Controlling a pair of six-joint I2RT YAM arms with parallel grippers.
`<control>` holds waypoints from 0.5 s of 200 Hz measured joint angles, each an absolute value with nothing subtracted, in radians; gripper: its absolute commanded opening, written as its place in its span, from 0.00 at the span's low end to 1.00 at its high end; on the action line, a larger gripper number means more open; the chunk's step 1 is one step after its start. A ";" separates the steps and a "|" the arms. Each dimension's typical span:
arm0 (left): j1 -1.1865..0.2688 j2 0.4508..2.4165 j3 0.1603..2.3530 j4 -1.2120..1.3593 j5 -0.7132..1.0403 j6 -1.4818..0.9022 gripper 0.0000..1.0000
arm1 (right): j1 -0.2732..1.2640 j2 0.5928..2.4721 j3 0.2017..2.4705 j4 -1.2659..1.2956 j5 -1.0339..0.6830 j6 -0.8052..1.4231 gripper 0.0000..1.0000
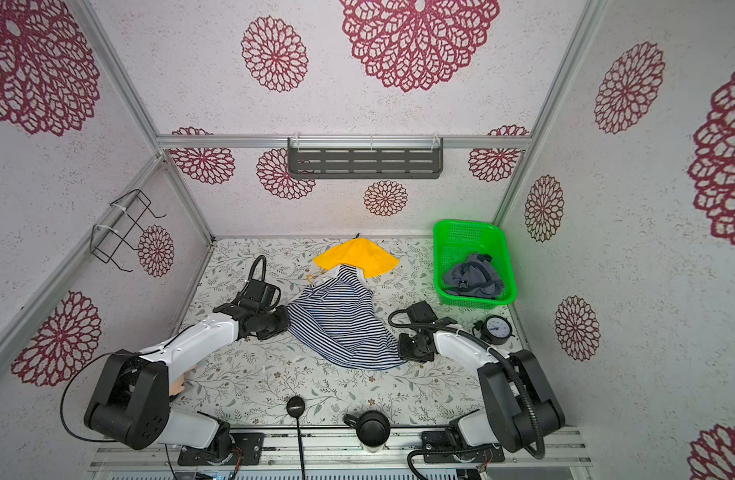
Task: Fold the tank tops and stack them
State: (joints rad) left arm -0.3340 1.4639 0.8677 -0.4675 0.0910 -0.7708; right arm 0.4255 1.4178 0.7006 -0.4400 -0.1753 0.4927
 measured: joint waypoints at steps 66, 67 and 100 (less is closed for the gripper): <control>-0.292 1.396 0.817 -0.498 0.062 -0.722 0.75 | 0.438 1.426 0.700 -0.435 -0.130 0.498 0.00; -0.290 1.396 0.816 -0.497 0.062 -0.722 0.74 | 0.438 1.426 0.700 -0.434 -0.130 0.498 0.00; -0.237 1.464 0.801 -0.432 0.062 -0.690 0.60 | 0.438 1.426 0.700 -0.435 -0.125 0.498 0.00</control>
